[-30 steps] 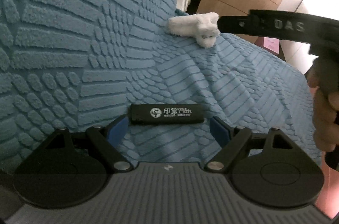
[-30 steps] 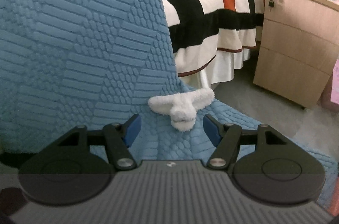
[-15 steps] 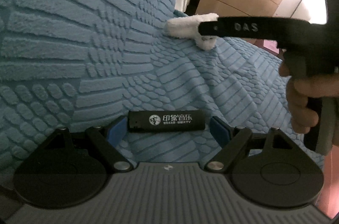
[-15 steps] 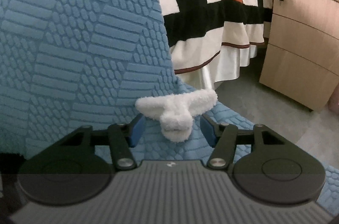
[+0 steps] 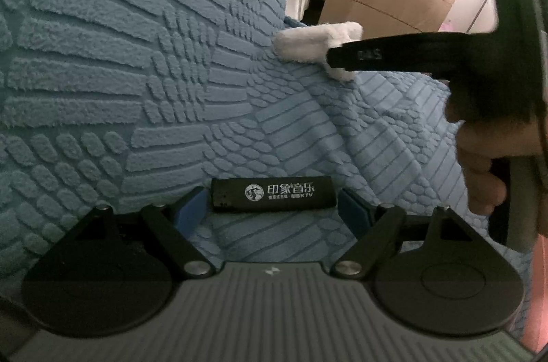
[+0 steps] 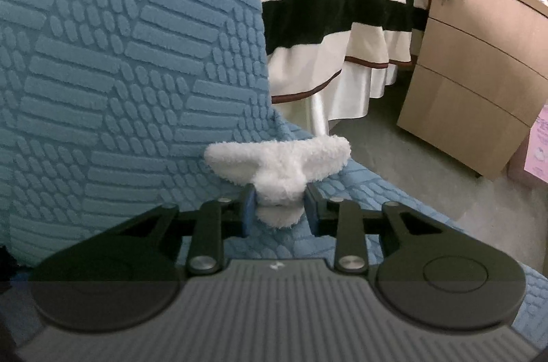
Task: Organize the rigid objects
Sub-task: 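Grasp the white plush toy with the right tool while the left tool grasps the black USB stick, then carry the plush toy with the right tool while the left tool carries the USB stick over the box, then open the right tool dropping the plush toy while the left tool releases the USB stick into the box, then withdraw both open tools up and away from the box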
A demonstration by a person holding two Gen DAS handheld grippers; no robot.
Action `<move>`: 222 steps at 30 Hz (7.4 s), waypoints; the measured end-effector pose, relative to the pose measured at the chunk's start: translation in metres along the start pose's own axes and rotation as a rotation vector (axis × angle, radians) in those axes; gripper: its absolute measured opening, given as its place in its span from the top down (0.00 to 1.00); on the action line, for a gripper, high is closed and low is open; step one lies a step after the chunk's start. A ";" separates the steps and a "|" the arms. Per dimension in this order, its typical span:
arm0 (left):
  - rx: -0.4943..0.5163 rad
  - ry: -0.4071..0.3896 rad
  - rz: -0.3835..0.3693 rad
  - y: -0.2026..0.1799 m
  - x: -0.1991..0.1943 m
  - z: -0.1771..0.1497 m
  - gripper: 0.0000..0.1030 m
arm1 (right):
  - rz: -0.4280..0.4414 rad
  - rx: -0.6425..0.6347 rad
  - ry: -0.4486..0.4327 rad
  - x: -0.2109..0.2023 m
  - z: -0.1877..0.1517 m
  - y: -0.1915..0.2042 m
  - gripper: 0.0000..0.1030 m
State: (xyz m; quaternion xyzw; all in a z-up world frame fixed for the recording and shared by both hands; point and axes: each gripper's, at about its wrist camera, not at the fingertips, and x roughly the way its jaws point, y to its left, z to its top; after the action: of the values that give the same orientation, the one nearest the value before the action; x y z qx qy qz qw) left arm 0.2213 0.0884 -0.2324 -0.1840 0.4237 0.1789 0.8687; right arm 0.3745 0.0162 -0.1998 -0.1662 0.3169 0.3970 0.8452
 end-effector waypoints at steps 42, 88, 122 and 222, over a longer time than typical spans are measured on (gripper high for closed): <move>0.058 -0.030 -0.156 -0.018 -0.053 -0.005 0.16 | -0.248 0.163 0.184 -0.169 -0.111 0.034 0.68; 0.117 0.011 -0.332 -0.037 -0.083 0.003 0.16 | -0.345 0.457 0.143 -0.220 -0.114 0.023 0.68; 0.200 -0.137 -0.451 -0.148 -0.227 0.056 0.16 | -0.402 0.446 -0.117 -0.372 -0.056 -0.031 0.68; 0.437 -0.148 -0.625 -0.209 -0.346 0.012 0.09 | -0.618 0.697 -0.188 -0.505 -0.123 0.008 0.41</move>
State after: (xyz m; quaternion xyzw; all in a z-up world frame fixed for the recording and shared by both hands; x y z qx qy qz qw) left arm 0.1271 -0.1409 0.0876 -0.1015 0.3116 -0.1761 0.9282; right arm 0.0743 -0.3298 0.0455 0.0774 0.2890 0.0104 0.9541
